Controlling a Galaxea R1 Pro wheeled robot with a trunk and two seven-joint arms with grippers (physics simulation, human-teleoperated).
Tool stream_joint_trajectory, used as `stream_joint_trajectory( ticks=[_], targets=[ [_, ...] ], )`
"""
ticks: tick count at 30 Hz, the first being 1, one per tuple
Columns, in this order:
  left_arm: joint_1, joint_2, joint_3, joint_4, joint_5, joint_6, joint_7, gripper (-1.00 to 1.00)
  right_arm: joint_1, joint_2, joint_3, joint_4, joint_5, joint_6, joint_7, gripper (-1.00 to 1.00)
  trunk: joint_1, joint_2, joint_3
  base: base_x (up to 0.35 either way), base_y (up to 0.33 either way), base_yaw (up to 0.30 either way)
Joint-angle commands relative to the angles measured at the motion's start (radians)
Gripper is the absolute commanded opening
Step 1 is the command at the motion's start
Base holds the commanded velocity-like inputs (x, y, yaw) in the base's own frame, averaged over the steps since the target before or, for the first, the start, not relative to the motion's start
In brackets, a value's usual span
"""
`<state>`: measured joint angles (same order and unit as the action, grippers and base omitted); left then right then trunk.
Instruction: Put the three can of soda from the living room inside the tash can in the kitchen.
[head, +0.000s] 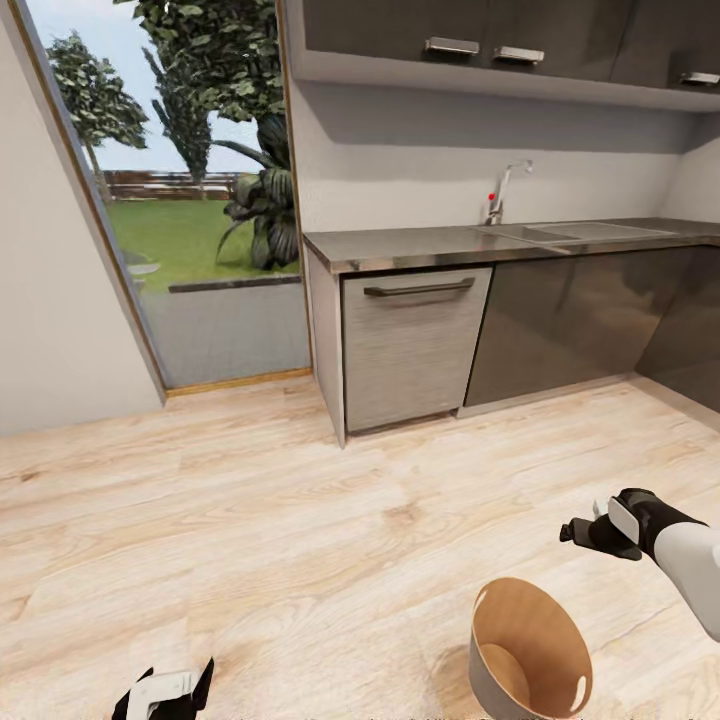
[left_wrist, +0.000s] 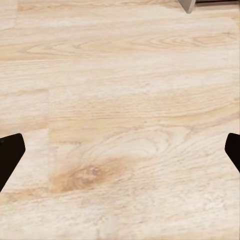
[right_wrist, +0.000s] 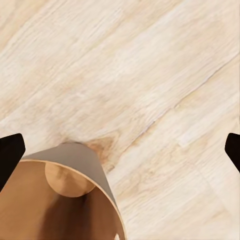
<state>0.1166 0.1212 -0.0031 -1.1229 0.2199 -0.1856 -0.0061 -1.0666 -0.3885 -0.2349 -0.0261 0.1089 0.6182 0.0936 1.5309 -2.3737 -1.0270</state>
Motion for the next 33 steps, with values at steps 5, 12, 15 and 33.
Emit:
stream_joint_trajectory(
  ticks=[5,12,15,33],
  targets=[
    [0.0,0.0,0.0,0.0,0.0,0.0,0.0,1.0,0.0,-0.001,0.0,-0.005,0.0,0.001,0.0,1.0,0.019,-0.035,-0.024,0.0,0.0,0.0],
    [0.0,0.0,0.0,0.0,0.0,0.0,0.0,1.0,0.0,-0.002,-0.001,-0.009,0.0,0.0,0.0,1.0,0.046,-0.084,-0.056,0.0,0.0,0.0],
    [0.0,0.0,0.0,0.0,0.0,0.0,0.0,1.0,0.0,-0.004,-0.001,-0.013,0.0,0.001,0.0,1.0,0.058,-0.105,-0.07,0.0,0.0,0.0],
    [0.0,0.0,0.0,-0.001,0.001,0.0,0.0,1.0,0.02,-0.003,0.002,0.002,0.003,0.015,0.0,1.0,0.076,-0.13,-0.153,0.0,0.0,0.0]
  ],
)
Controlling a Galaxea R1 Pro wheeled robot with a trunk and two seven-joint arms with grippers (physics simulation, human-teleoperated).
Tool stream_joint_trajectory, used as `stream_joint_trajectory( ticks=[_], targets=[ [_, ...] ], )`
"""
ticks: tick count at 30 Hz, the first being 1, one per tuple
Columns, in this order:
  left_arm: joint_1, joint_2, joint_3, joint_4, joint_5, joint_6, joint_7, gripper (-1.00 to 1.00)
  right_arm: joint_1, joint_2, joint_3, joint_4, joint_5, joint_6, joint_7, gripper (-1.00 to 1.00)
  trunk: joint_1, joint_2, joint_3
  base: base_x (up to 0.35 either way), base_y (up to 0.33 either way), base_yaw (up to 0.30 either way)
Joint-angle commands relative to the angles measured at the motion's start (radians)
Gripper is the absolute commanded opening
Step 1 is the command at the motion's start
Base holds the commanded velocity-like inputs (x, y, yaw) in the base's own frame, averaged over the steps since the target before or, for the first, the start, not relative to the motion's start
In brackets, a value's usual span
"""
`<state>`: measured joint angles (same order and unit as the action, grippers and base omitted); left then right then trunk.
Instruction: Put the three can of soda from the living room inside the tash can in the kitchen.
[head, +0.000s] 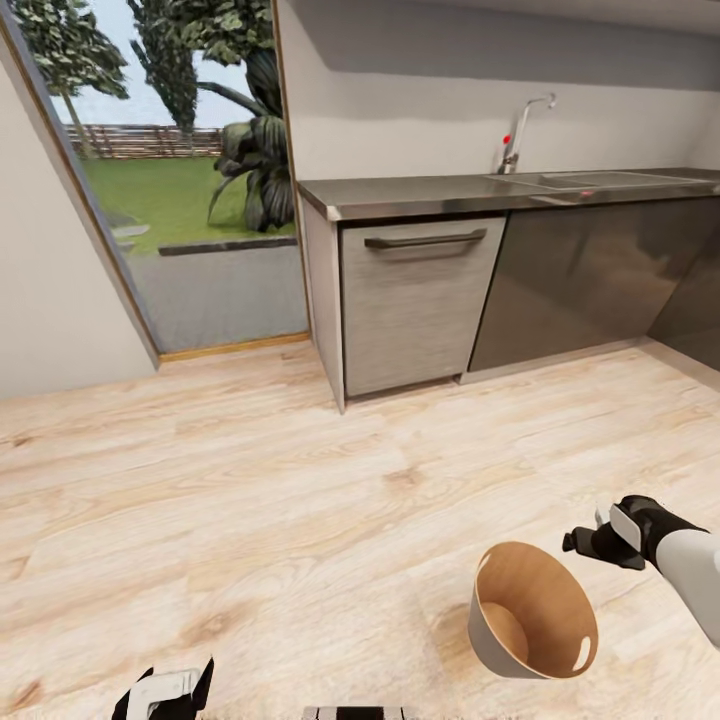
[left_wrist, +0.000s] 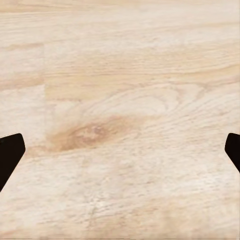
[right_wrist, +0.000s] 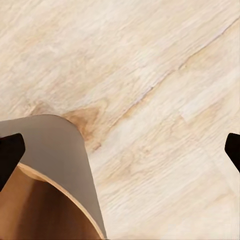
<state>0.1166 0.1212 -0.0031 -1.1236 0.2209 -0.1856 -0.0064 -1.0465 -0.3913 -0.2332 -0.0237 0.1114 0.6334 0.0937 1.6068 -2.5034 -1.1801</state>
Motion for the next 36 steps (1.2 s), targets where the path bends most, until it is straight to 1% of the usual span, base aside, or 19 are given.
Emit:
stream_joint_trajectory(
  ticks=[1,5,16,25,36],
  targets=[
    [0.0,0.0,0.0,0.0,0.0,0.0,0.0,1.0,0.002,0.0,0.0,0.0,0.0,0.0,0.0,1.0,0.0,0.0,-0.004,0.0,0.0,0.0],
    [0.0,0.0,0.0,0.0,0.0,0.0,0.0,1.0,0.005,0.0,0.0,0.0,0.0,0.0,0.0,1.0,0.002,-0.001,-0.02,0.0,0.0,0.0],
    [0.001,0.0,-0.001,-0.003,0.003,-0.005,-0.004,1.0,0.008,0.0,0.0,0.001,0.004,-0.002,0.0,1.0,0.002,-0.001,-0.02,-0.001,0.0,0.0],
    [0.002,0.0,0.0,-0.001,0.002,-0.006,-0.001,1.0,0.014,0.001,0.003,0.0,0.007,-0.005,0.0,1.0,0.002,-0.001,-0.02,-0.174,0.0,0.0],
    [0.002,0.0,0.0,-0.001,0.002,-0.006,-0.001,1.0,0.017,0.001,0.005,-0.001,0.007,-0.009,0.0,1.0,0.002,-0.001,-0.02,-0.033,0.0,0.0]
  ],
)
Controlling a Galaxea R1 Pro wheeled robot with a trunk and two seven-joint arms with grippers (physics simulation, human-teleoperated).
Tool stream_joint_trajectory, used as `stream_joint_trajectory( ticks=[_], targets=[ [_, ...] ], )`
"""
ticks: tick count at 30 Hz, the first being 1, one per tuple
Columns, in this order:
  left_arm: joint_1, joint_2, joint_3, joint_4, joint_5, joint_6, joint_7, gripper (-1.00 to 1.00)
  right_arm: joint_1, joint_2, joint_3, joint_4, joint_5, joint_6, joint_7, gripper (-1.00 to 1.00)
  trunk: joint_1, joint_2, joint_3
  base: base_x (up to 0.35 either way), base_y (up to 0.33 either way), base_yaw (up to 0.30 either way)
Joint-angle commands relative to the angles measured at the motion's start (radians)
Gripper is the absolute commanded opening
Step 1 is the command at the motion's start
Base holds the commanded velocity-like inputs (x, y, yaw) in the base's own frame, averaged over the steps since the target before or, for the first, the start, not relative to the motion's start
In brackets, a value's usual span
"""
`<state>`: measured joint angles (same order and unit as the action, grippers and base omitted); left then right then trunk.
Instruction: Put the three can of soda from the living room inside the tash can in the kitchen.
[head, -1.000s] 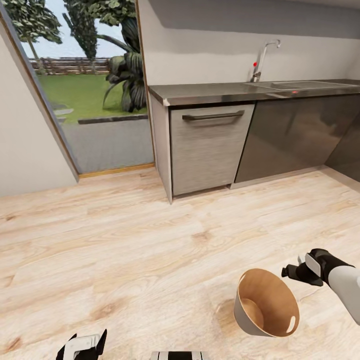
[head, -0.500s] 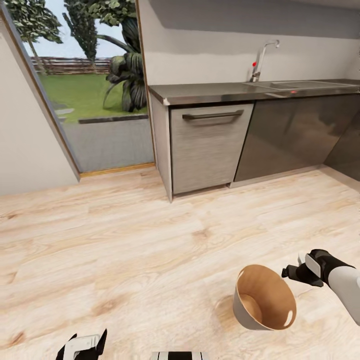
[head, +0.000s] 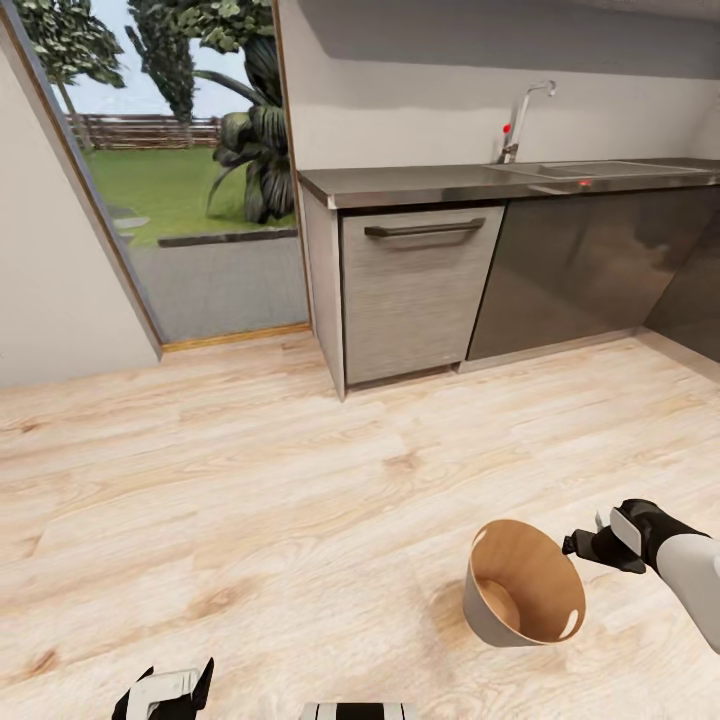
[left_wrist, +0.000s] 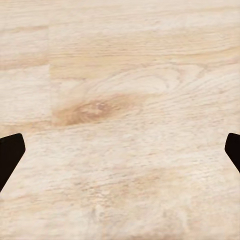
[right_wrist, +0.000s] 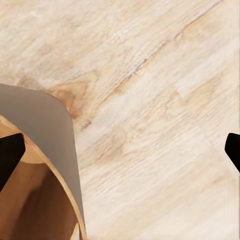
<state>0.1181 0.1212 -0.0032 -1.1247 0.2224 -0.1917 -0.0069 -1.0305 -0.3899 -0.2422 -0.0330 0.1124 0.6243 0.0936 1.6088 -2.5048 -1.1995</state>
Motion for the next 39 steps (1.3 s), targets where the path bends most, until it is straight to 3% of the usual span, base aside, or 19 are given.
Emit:
stream_joint_trajectory(
  ticks=[1,39],
  targets=[
    [0.0,0.0,0.0,0.0,0.0,0.0,0.0,1.0,0.001,0.0,0.014,0.009,0.006,-0.001,0.0,1.0,0.0,0.0,0.0,-0.022,0.007,0.0],
    [0.0,0.0,0.0,0.0,0.0,0.0,0.0,1.0,0.004,0.001,0.015,0.009,0.006,-0.003,0.0,1.0,0.0,0.0,0.0,-0.046,0.037,0.0]
  ],
)
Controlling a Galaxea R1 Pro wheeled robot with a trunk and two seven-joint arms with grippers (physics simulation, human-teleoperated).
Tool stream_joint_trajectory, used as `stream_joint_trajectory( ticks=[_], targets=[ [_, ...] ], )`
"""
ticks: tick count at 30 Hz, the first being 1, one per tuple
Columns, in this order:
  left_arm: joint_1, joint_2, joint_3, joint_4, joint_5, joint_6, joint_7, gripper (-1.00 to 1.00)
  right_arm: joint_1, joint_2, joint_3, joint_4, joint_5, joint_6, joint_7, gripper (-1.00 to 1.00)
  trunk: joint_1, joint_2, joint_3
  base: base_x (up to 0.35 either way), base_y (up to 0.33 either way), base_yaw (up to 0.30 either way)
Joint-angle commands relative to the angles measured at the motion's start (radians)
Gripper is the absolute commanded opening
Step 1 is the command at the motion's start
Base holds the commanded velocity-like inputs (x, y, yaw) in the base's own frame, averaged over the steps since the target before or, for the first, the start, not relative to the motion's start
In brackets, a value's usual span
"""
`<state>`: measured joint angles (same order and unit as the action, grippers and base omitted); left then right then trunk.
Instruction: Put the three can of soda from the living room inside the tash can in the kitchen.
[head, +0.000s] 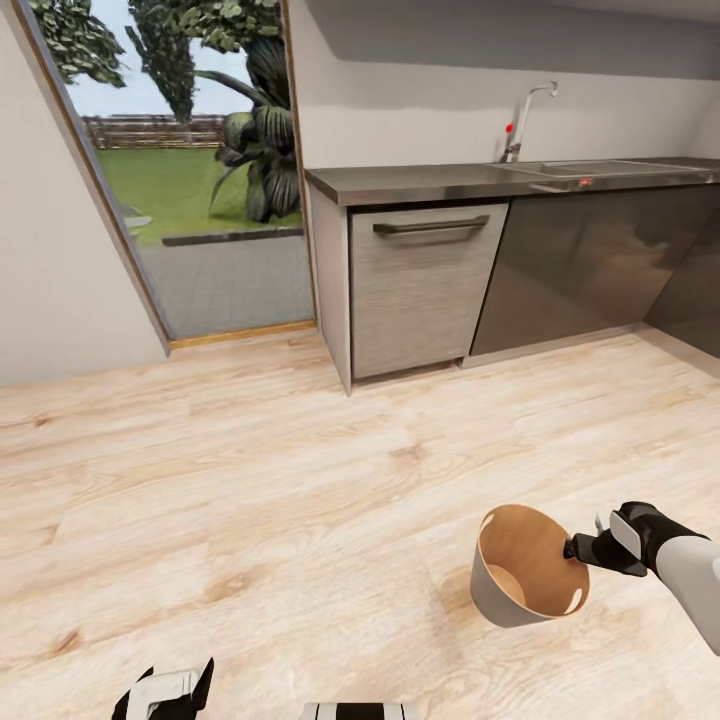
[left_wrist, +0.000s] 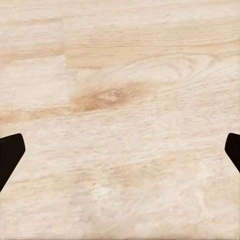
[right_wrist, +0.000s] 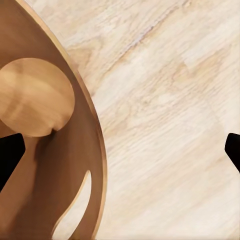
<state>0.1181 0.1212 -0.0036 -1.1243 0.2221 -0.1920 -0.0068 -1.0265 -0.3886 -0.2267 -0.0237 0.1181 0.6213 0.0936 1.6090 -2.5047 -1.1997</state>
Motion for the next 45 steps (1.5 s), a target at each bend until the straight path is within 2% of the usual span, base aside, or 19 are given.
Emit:
stream_joint_trajectory(
  ticks=[1,11,29,45],
  targets=[
    [0.0,0.0,0.0,0.0,0.0,0.0,0.0,1.0,0.0,0.0,0.0,0.0,0.0,0.0,0.0,1.0,0.0,0.0,0.0,-0.029,0.01,0.0],
    [0.0,0.0,0.0,0.0,0.0,-0.001,0.0,1.0,0.0,0.001,0.0,0.001,0.0,0.0,0.0,1.0,0.0,0.0,0.0,-0.005,0.007,0.0],
    [-0.002,0.0,0.002,0.002,0.0,0.001,0.002,1.0,0.005,0.002,0.001,-0.001,0.0,-0.001,0.0,1.0,0.0,0.0,0.0,0.115,0.091,0.0],
    [-0.002,0.0,-0.002,0.009,-0.005,0.002,0.001,1.0,0.005,-0.003,-0.001,-0.009,0.002,-0.002,0.0,1.0,0.007,-0.004,-0.058,0.002,0.001,0.0]
  ],
)
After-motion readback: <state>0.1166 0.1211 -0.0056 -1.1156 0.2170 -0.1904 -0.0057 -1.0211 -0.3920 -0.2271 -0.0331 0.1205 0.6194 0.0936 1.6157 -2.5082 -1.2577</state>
